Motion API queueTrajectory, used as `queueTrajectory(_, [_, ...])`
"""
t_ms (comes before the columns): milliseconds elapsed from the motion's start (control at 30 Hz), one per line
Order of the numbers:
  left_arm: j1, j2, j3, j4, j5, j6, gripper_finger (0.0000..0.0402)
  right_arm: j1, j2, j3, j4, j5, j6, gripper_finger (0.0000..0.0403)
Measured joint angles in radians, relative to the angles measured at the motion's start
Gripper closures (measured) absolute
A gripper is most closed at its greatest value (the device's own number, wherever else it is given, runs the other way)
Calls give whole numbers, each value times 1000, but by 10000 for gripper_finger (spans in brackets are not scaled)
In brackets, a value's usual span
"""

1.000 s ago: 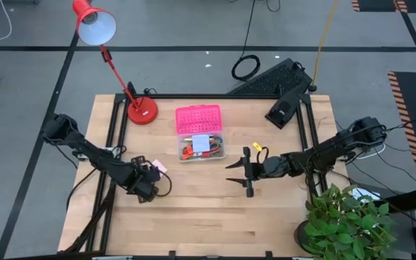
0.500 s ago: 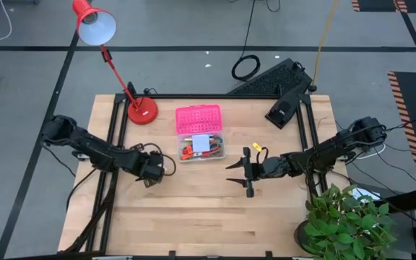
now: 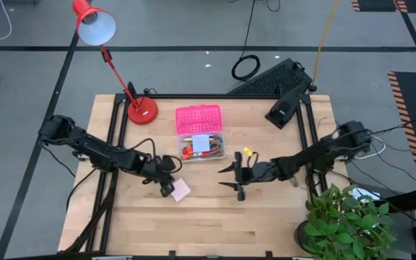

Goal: Pack school essentials
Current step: Put the light pink sticky note into the pink supply box

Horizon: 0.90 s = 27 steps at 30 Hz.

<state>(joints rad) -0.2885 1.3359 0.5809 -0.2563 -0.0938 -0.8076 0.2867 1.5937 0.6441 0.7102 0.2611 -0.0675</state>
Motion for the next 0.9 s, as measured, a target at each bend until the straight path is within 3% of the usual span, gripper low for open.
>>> queueTrajectory(133, [-25,-23,0,9,-3,119,382,0,168,167,-47,-12,-2,218])
queueTrajectory(300, [-107,-4,1,3,-19,272,352,-6,333,399,-259,-82,-9,218])
queueTrajectory(433, [-173,26,1,31,-116,320,317,-5,411,520,-364,-83,-44,218])
queueTrajectory(600, [-204,113,-1,20,-192,373,286,-5,434,583,-407,-83,-101,218])
queueTrajectory(900, [-204,207,4,114,-213,386,262,-13,434,584,-443,-112,-124,218])
